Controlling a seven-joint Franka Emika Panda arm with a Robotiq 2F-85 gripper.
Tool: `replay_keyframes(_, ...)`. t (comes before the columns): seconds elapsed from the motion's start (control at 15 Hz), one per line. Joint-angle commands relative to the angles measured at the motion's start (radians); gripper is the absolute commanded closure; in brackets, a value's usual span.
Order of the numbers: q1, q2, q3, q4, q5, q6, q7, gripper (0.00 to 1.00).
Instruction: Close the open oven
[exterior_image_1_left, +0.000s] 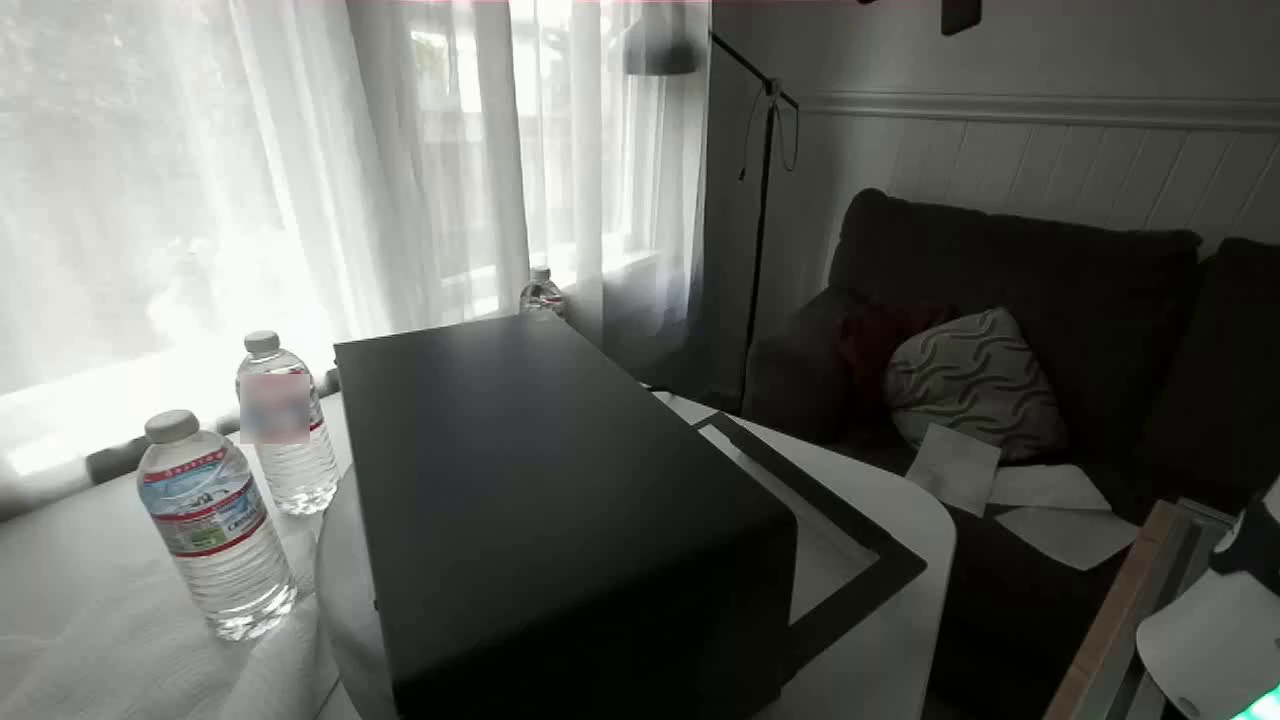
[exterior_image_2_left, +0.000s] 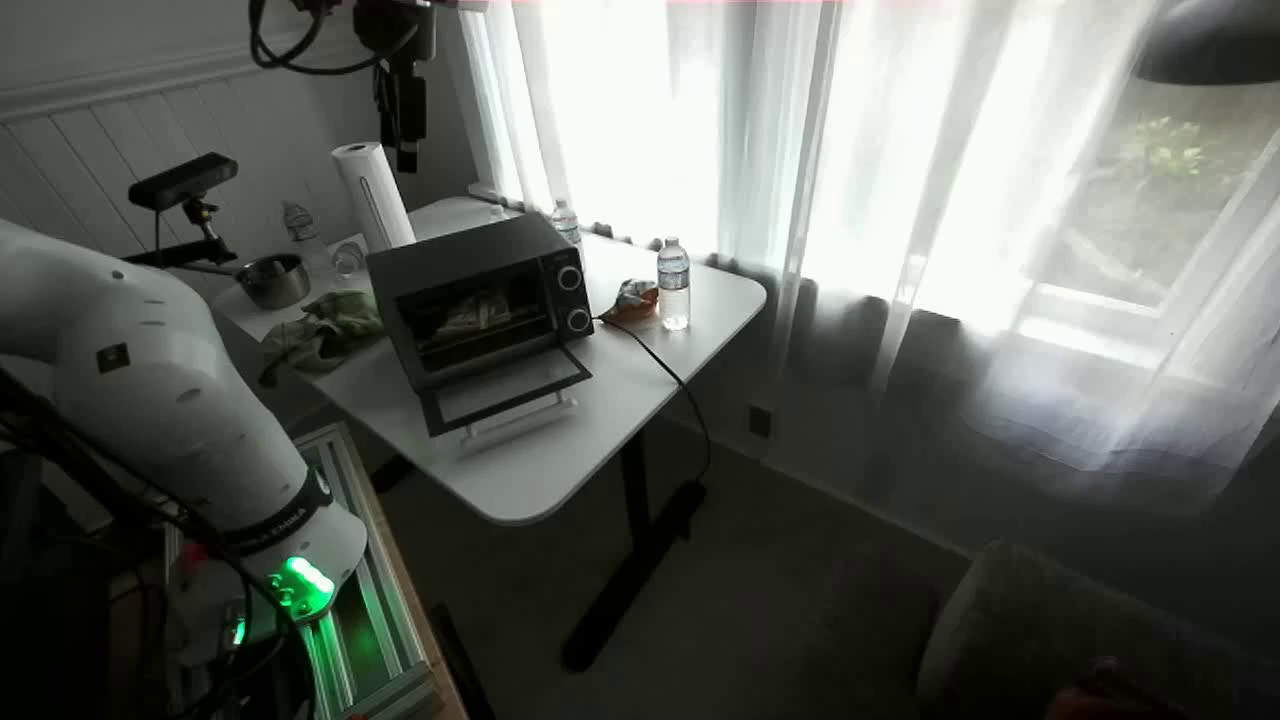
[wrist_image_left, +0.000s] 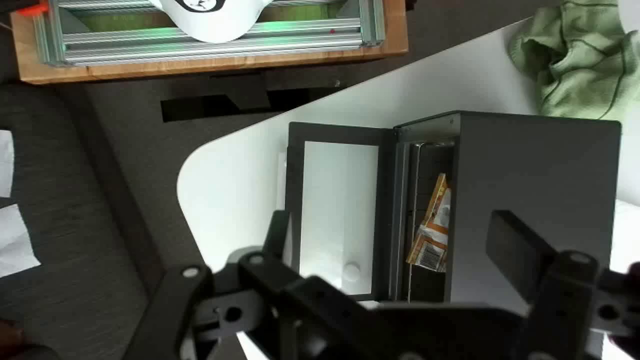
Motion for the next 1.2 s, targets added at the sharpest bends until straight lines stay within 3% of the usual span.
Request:
replay_keyframes(0.0, -0.014, 0.000, 0.010, 0.003, 0.004, -0.004, -0.006, 0.00)
replay_keyframes(0.8, -0.018, 0.003, 0.007, 0.002, 0.004, 0.007, -0.005, 0.00)
replay_keyframes(1.13, -0.030, 0.045, -0.063, 0.006, 0.069, -0.013, -0.079, 0.00)
